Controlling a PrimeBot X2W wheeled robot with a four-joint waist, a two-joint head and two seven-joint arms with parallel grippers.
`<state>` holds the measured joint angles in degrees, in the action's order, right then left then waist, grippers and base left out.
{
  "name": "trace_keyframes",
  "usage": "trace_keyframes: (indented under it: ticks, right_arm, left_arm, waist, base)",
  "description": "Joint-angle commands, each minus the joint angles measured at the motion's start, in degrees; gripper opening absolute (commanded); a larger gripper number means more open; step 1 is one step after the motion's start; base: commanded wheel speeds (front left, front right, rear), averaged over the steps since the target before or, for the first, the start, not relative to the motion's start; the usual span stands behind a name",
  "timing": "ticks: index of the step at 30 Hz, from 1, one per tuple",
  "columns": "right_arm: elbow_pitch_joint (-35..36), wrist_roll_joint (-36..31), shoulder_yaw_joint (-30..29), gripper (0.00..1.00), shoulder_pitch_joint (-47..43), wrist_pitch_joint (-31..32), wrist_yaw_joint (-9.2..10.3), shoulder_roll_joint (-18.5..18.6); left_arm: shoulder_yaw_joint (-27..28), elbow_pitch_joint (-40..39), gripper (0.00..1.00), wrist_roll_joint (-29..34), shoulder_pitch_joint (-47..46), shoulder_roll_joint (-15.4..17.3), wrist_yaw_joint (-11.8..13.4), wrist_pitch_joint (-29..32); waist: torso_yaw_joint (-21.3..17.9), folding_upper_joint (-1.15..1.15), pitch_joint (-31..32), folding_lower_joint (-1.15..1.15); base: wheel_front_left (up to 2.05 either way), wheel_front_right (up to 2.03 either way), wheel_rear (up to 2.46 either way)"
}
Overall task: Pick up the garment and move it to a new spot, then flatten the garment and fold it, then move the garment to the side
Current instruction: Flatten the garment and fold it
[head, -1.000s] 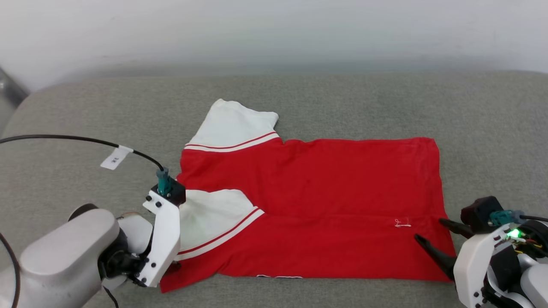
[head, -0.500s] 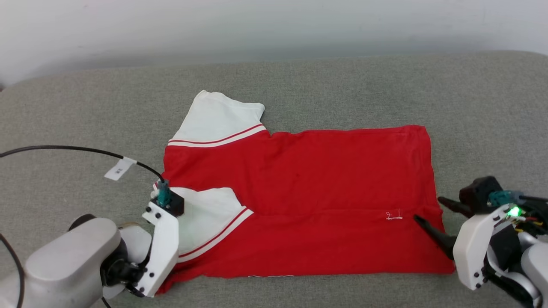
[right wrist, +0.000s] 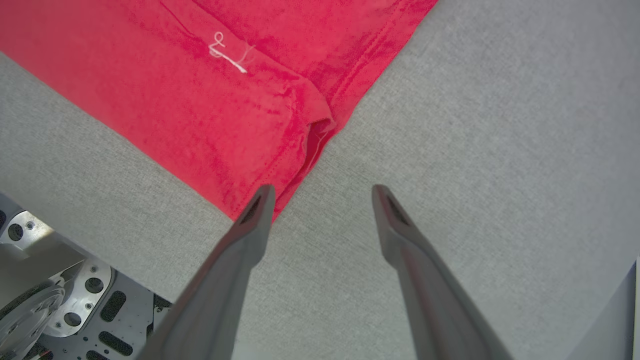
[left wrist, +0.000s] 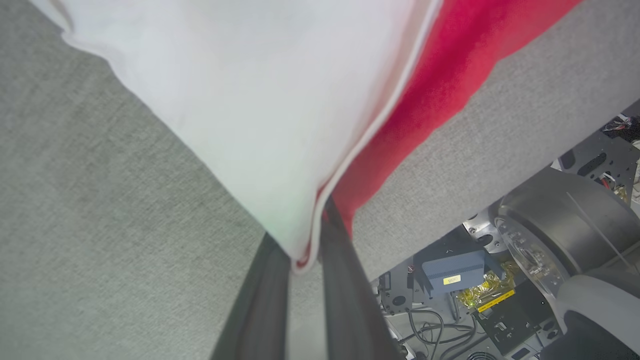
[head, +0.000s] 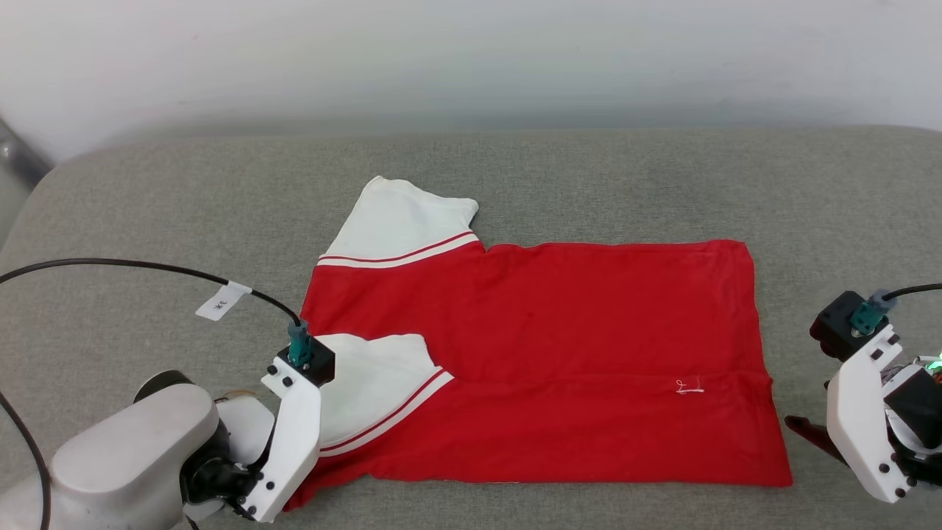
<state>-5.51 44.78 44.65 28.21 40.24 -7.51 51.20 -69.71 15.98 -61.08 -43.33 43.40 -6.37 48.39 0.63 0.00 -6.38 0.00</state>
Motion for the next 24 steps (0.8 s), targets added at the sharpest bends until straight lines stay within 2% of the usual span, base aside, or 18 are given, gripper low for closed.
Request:
trace_keyframes:
  ticks: [1, 4, 9, 13, 18, 19, 20, 21, 24]
  right_arm:
    - [-0.5, 0.9, 0.5, 1.0, 0.8, 1.0, 0.04, -0.6]
    - [-2.6, 1.6, 1.5, 1.0, 0.4, 3.2, 0.04, -2.4]
    - [-7.1, 2.4, 1.9, 1.0, -1.2, 2.7, 0.04, -5.5]
    - [-10.8, 3.0, 4.4, 1.0, -2.9, 2.3, 0.03, -8.1]
    - [-11.9, 4.2, 8.1, 1.0, -3.9, 2.1, -0.07, -9.9]
    - [-11.7, 4.4, 8.5, 0.49, -3.7, 1.7, -0.12, -9.8]
    - [-11.5, 4.5, 8.7, 0.05, -3.2, 1.1, -0.12, -9.5]
    - [-11.2, 4.7, 8.9, 0.0, -2.8, 0.6, -0.12, -9.1]
    - [-10.4, 4.7, 8.3, 0.0, -1.6, -1.9, -0.04, -7.0]
  left_arm:
    - [0.1, -0.3, 0.0, 0.5, -0.4, 0.0, 0.0, -0.2]
    - [0.0, -0.7, 0.0, 0.9, -1.2, -0.3, -0.2, -0.5]
    - [-0.4, -1.1, 0.0, 1.8, -2.1, -0.8, -0.5, -0.9]
    - [-0.6, -1.0, 0.0, 2.3, -3.0, -1.3, -0.7, -1.5]
    - [-1.0, -0.6, 0.0, 2.5, -2.9, -0.9, -0.8, -2.0]
    - [-1.0, -0.5, 0.0, 2.5, -2.7, -0.9, -0.9, -2.1]
    - [-1.1, -0.3, 0.0, 2.3, -2.4, -0.8, -0.9, -2.3]
    - [-1.2, -0.1, 0.0, 2.2, -2.0, -0.8, -0.9, -2.4]
    - [-1.4, 0.4, 0.0, 1.9, -1.1, -0.8, -0.9, -3.2]
  waist:
    - [0.4, 0.0, -0.4, 0.0]
    - [1.1, 0.0, -1.2, 0.0]
    - [2.0, 0.0, -2.6, 0.0]
    - [2.8, 0.0, -3.6, 0.0]
    - [2.8, 0.0, -3.9, 0.0]
    - [2.7, 0.0, -3.6, 0.0]
    - [2.5, 0.0, -3.3, 0.0]
    - [2.4, 0.0, -2.9, 0.0]
    - [2.1, 0.0, -1.4, 0.0]
  base:
    - [0.0, 0.0, 0.0]
    - [0.0, 0.0, 0.0]
    - [0.0, 0.0, 0.0]
    - [0.0, 0.0, 0.0]
    - [0.0, 0.0, 0.0]
    - [0.0, 0.0, 0.0]
    - [0.0, 0.0, 0.0]
    - [0.0, 0.0, 0.0]
    - [0.0, 0.0, 0.0]
